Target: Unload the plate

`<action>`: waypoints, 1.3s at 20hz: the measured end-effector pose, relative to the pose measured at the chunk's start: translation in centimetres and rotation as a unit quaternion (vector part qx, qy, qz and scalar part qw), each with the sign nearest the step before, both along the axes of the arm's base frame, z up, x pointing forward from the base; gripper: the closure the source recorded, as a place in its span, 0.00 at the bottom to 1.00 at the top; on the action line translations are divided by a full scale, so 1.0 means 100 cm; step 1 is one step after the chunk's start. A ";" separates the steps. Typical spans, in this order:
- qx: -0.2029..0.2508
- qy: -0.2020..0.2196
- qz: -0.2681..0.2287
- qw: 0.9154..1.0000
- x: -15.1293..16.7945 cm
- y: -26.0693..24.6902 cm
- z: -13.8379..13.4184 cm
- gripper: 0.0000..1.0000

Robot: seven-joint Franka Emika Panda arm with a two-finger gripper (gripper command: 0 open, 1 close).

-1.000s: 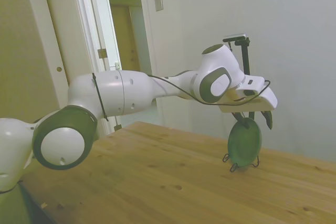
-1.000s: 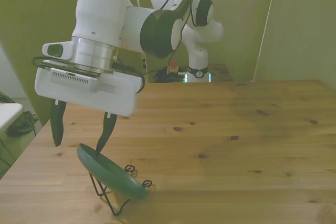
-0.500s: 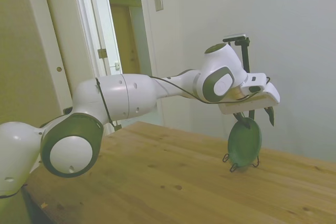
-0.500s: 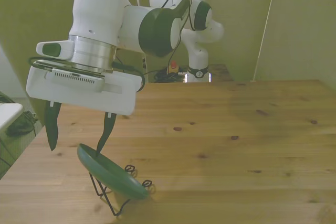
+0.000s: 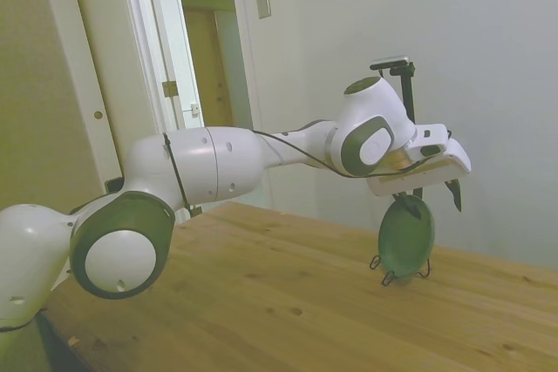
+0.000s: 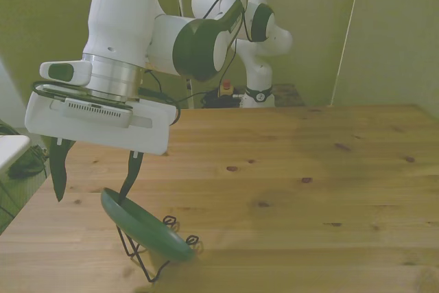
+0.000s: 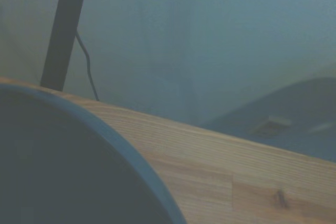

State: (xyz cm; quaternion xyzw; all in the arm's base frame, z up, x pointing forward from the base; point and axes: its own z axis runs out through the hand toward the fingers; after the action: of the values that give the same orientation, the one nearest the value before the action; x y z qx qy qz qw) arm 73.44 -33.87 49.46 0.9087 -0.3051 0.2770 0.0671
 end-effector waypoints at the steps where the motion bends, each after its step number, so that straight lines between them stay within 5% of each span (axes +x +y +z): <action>1: 0.000 0.000 0.000 1.000 0.000 -0.001 -0.001 1.00; 26: 0.005 -0.008 0.001 1.000 0.001 -0.003 -0.005 1.00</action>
State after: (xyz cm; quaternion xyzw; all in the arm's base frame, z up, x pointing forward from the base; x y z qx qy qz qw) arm 73.58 -34.20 48.98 0.9071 -0.3064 0.2823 0.0598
